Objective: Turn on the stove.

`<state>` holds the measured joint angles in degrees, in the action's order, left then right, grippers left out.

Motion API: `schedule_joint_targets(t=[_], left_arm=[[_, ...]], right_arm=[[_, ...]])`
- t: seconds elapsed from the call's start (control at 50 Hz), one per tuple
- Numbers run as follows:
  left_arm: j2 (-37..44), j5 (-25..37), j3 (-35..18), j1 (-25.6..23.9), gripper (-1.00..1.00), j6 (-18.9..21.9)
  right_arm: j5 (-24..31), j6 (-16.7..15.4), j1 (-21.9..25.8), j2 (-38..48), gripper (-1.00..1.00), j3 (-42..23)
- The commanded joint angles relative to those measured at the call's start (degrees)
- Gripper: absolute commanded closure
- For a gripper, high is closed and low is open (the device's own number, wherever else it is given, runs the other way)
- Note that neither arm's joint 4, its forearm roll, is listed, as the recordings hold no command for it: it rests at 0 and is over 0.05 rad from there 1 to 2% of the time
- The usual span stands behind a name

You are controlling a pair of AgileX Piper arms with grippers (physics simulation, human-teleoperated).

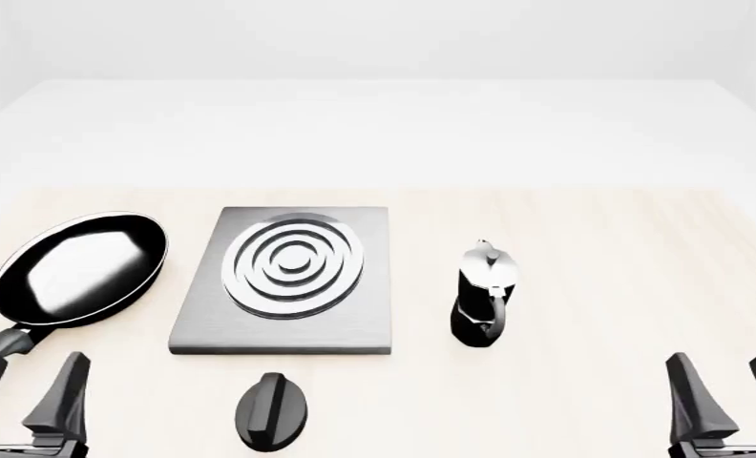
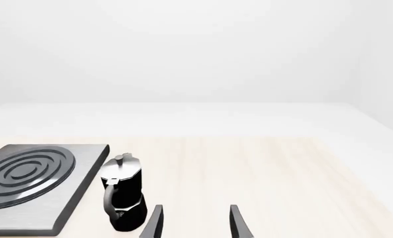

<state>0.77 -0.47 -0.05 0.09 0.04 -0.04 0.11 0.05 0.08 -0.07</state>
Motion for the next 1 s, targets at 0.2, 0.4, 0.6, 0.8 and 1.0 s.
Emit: schedule_joint_targets(t=[0.2,0.4,0.6,0.8,1.0], left_arm=[[16.72,-7.07,-4.69,-3.87,-1.00,2.46],[22.64,4.94,-17.12,-15.78,-1.00,-1.68],[27.70,4.42,-18.63,-19.35,-1.00,-2.03],[29.78,3.14,-17.83,-22.58,-1.00,-4.32],[33.46,1.06,-16.01,-24.45,-1.00,-8.18]], right_arm=[[-1.03,0.32,0.09,1.44,-1.00,-0.15],[-2.41,-0.42,0.01,3.41,-1.00,0.00],[-3.36,-0.56,0.20,4.68,-1.00,0.00],[-3.37,-0.84,0.11,4.74,-1.00,0.01],[-3.89,-0.96,0.22,5.49,-1.00,0.03]])
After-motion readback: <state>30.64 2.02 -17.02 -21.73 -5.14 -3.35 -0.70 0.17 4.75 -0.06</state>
